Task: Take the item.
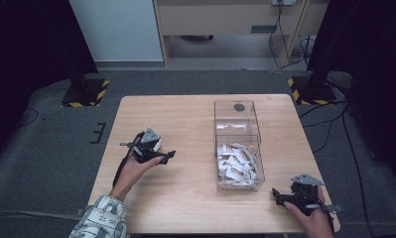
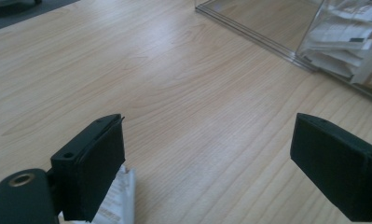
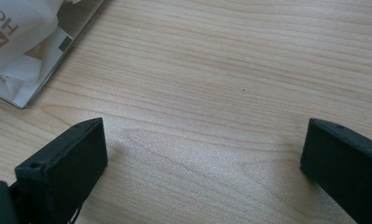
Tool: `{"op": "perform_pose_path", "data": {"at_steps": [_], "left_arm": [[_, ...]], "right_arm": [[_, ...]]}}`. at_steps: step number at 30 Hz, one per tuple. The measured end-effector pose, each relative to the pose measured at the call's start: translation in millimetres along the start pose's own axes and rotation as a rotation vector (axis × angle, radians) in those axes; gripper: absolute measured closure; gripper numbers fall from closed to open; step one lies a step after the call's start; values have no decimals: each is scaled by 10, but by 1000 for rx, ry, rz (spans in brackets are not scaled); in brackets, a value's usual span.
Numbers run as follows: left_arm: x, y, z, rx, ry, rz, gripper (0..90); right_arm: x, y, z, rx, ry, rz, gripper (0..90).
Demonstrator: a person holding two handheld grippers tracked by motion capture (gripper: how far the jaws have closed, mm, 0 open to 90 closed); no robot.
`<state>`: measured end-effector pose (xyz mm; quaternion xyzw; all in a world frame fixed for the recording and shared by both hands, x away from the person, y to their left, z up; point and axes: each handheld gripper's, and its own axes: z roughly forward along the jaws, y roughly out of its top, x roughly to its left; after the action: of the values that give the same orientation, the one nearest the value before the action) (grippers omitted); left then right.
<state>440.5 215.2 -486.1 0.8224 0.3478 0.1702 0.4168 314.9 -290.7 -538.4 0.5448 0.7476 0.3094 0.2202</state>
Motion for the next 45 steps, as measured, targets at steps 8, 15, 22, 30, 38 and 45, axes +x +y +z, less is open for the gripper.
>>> {"op": "perform_pose_path", "data": {"at_steps": [8,15,22,30,38,45], "left_arm": [[-155,73,-12,-6,-16,4,76],[-338,91,-29,5,-49,30,75],[-443,28,-6,35,-65,49,72],[-554,-78,-4,68,-78,81,72],[-550,-240,-78,95,-64,78,72],[-492,-423,-264,101,-51,60,66]], "right_arm": [[0,0,0,0,0,0,8],[0,0,0,0,0,0,9],[0,0,0,0,0,0,8],[0,0,0,0,0,0,8],[0,0,0,0,0,0,9],[2,-1,-1,-1,0,1,9]]}}
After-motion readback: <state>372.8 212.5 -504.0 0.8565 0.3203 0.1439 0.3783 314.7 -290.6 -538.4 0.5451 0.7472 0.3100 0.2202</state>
